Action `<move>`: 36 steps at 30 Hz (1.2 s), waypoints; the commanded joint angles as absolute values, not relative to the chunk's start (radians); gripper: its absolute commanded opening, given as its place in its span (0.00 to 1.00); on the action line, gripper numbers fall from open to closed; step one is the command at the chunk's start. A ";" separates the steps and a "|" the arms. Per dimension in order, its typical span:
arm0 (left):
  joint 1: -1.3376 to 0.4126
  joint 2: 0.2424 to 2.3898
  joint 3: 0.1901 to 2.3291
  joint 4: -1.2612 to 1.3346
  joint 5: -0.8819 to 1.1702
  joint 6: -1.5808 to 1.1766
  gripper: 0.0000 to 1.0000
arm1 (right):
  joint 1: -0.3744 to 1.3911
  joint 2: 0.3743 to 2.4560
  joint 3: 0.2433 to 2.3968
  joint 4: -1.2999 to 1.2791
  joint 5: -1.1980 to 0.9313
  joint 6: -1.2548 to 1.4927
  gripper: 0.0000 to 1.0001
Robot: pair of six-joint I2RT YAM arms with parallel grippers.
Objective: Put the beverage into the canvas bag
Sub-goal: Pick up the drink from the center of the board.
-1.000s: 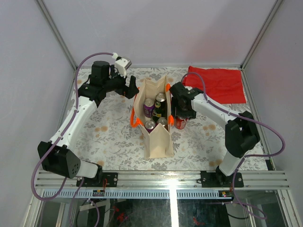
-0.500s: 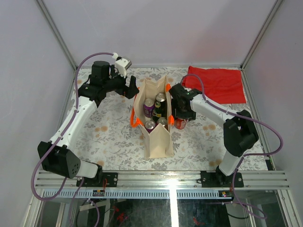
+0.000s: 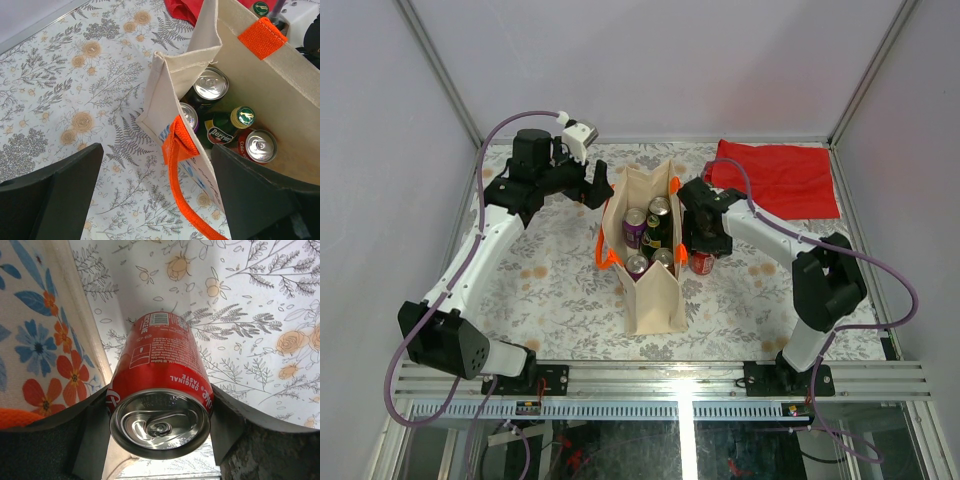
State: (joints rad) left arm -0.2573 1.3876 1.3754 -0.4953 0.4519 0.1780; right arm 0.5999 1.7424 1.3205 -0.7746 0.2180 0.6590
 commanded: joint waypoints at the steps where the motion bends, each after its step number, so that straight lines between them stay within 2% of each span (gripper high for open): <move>1: -0.266 1.364 1.375 -0.499 0.442 0.187 0.89 | 0.607 1.638 1.381 -0.866 0.249 0.675 0.01; 10: -0.270 1.365 1.369 -0.489 0.447 0.178 0.89 | 0.607 1.489 1.497 -0.981 0.347 0.722 0.00; 22: -0.277 1.363 1.368 -0.482 0.455 0.172 0.89 | 0.607 1.315 1.620 -0.850 0.410 0.689 0.00; 28: -0.286 1.357 1.361 -0.482 0.449 0.172 0.89 | 0.607 1.268 1.619 -0.674 0.306 0.621 0.00; 36: -0.293 1.355 1.353 -0.476 0.436 0.142 0.90 | 0.681 1.346 1.737 -0.616 0.200 0.555 0.00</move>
State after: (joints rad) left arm -0.2871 1.3823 1.3643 -0.4946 0.4477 0.1707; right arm 0.6254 1.3201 1.6119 -0.7830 0.2630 0.6117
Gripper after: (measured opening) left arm 0.893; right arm 0.731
